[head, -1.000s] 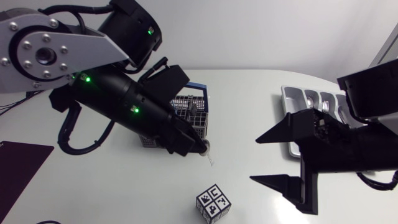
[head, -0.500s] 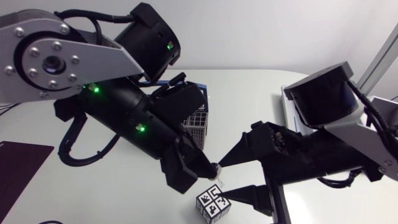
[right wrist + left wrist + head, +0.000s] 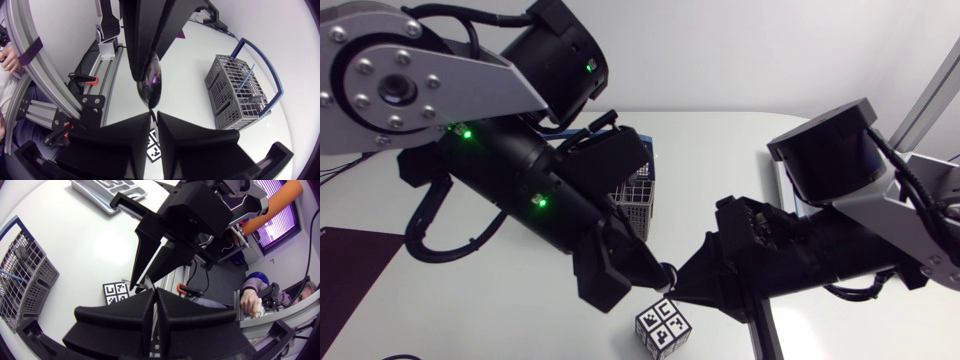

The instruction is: Transfer all utensils from the basket to the drawer tray.

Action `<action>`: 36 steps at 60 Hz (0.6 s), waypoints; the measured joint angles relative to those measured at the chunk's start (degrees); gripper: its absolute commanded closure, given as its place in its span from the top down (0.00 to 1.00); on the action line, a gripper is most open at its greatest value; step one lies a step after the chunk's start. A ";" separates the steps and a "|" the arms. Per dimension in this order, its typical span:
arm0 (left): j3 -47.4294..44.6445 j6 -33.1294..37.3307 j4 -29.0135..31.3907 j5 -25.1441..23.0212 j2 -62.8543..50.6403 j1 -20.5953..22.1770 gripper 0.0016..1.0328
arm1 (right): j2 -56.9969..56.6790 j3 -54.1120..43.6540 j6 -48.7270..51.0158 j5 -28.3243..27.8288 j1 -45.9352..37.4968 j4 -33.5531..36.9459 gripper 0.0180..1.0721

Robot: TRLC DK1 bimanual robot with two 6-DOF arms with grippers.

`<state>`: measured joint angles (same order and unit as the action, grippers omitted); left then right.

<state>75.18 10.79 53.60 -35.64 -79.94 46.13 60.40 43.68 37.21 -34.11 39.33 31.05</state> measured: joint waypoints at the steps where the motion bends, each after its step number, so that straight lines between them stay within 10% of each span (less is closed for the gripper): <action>1: 0.20 0.02 0.42 -0.02 0.00 -0.09 0.09 | 0.00 0.00 0.00 -0.02 0.00 0.04 0.08; 8: 1.81 0.26 1.95 -0.37 -0.07 -1.14 0.57 | 0.02 0.13 0.00 -0.17 0.00 0.48 0.07; 15: 3.48 0.83 2.54 -0.39 -0.17 -1.88 0.80 | 0.07 0.15 -0.15 0.09 0.00 1.53 0.06; 36: 8.04 -3.54 1.18 -0.61 -1.90 -9.53 0.92 | -0.31 0.13 0.55 5.95 -5.66 5.25 0.06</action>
<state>83.22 7.25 54.78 -36.25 -81.84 36.60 60.10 43.81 37.76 -28.16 33.67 36.29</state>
